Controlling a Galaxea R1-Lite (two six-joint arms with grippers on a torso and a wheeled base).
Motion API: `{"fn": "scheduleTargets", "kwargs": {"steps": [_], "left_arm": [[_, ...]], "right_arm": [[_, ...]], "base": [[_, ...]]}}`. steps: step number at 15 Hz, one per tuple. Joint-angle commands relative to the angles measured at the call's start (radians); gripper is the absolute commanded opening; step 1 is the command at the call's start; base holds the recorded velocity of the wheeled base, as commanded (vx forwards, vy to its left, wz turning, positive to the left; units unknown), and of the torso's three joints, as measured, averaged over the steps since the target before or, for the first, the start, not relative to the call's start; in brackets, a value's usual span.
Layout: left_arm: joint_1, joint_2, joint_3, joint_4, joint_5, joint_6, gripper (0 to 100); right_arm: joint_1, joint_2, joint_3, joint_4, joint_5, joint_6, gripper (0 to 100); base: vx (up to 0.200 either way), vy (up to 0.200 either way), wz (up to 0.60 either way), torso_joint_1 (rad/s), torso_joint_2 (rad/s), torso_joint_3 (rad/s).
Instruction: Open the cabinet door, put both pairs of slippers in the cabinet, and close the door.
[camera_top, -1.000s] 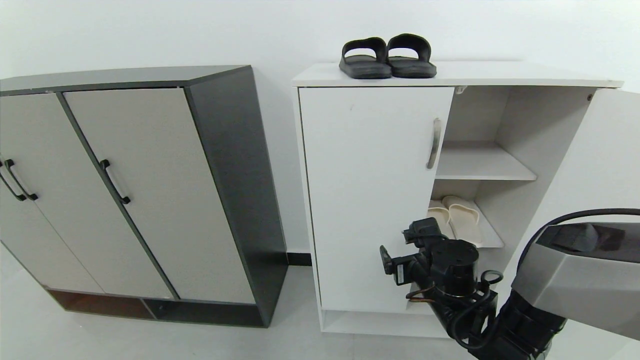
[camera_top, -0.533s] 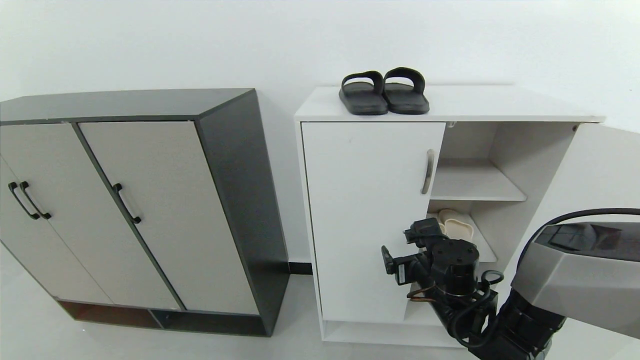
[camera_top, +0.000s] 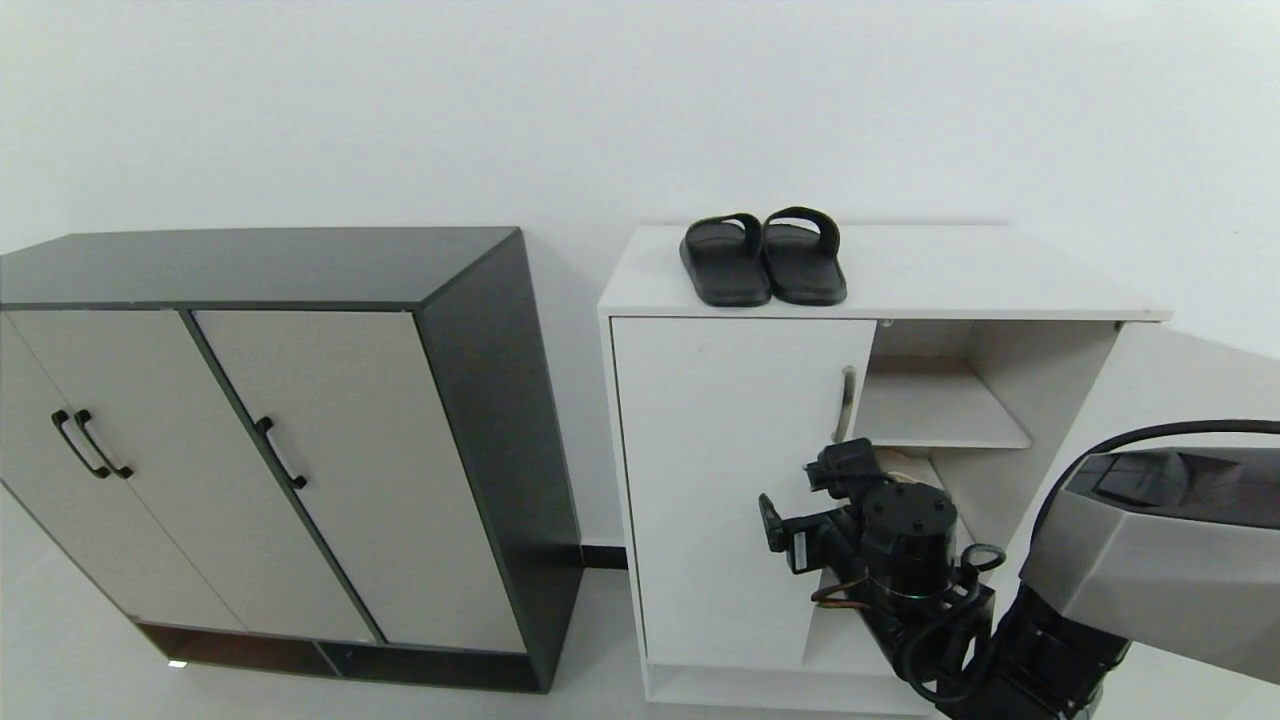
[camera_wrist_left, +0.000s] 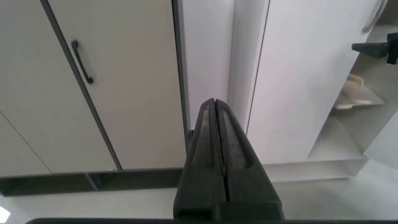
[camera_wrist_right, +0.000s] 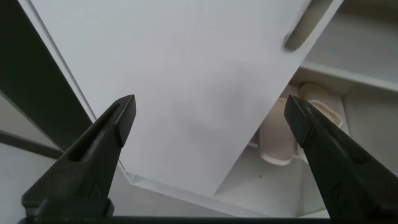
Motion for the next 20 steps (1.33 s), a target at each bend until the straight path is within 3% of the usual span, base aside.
{"fn": "scheduleTargets", "kwargs": {"steps": [1, 15, 20], "left_arm": [[0.0, 0.0, 0.0, 0.001, 0.0, 0.0, 0], [0.0, 0.0, 0.0, 0.001, 0.0, 0.002, 0], [0.0, 0.0, 0.0, 0.001, 0.0, 0.002, 0]], "right_arm": [[0.0, 0.002, 0.0, 0.0, 0.0, 0.001, 100], [0.003, -0.018, 0.026, -0.003, 0.0, 0.001, 100], [-0.001, -0.014, 0.033, -0.019, 0.014, 0.001, 100]], "base": [[0.0, 0.0, 0.0, 0.178, -0.49, -0.32], [0.0, 0.0, 0.0, 0.227, -0.54, -0.317], [0.0, 0.0, 0.48, 0.224, -0.5, -0.271]]}}
